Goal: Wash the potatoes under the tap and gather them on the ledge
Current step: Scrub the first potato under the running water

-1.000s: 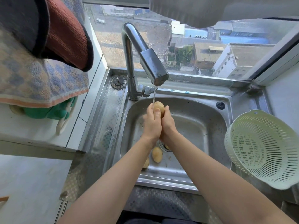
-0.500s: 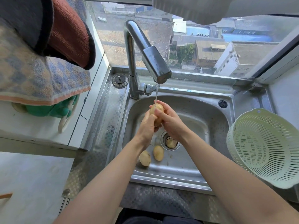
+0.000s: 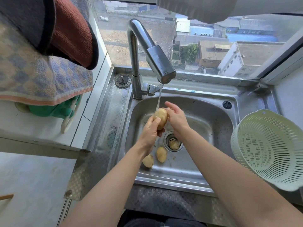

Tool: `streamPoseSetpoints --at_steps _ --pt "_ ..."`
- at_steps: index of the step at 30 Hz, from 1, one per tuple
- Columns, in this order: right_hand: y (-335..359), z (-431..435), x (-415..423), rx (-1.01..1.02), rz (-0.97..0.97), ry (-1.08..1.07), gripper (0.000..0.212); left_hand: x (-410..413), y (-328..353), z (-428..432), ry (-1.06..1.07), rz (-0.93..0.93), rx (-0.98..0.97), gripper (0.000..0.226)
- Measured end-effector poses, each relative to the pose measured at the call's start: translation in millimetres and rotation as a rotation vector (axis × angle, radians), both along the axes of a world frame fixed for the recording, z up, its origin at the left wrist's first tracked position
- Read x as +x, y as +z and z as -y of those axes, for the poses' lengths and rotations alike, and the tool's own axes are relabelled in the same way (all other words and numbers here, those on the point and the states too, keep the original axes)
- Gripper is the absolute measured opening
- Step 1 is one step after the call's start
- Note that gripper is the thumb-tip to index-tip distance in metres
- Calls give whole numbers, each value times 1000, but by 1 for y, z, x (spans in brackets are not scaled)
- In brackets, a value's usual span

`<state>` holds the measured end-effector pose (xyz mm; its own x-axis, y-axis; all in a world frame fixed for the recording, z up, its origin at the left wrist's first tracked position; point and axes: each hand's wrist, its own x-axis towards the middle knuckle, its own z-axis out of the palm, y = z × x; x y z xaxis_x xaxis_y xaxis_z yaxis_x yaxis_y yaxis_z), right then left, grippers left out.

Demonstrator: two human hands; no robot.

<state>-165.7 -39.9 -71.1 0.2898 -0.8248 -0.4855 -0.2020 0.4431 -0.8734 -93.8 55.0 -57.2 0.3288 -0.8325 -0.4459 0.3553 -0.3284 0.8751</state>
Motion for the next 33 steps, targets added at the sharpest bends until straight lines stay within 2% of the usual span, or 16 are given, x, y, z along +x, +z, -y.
streamPoseSetpoints --at_steps 2,4,6,10,13,14,16,18,20,22,25,27,29,31,33 --pt "0 -2 -3 -46 30 58 32 4 -4 -1 8 38 17 35" --pt "3 -8 -2 -52 79 202 27 5 -1 1 -10 94 59 39" --pt "6 -14 3 -65 42 297 27 4 5 7 13 218 126 49" --pt "8 -9 7 -36 -160 280 45 6 9 14 119 524 335 68" --pt "9 -7 7 113 -214 177 38 -1 9 13 -13 607 195 51" --pt "9 -8 6 127 -215 174 34 -3 9 13 -18 567 144 44" --pt "12 -12 4 102 -195 231 33 -2 6 19 149 366 93 29" --pt "16 -21 3 59 -136 287 39 3 7 29 363 190 179 14" --pt "18 -28 0 58 -74 306 42 9 8 40 466 32 276 21" --pt "20 -27 -2 87 -33 286 39 8 14 45 503 -117 272 28" --pt "20 -23 0 64 -45 153 42 -3 11 39 375 -80 118 28" --pt "18 -22 3 19 -17 83 40 -11 7 32 306 24 81 32" --pt "18 -29 3 8 31 121 35 -5 7 37 411 74 134 19" --pt "17 -35 1 30 25 216 31 4 11 42 505 -48 230 33" --pt "13 -33 2 56 -31 230 35 7 12 41 458 -188 166 42"
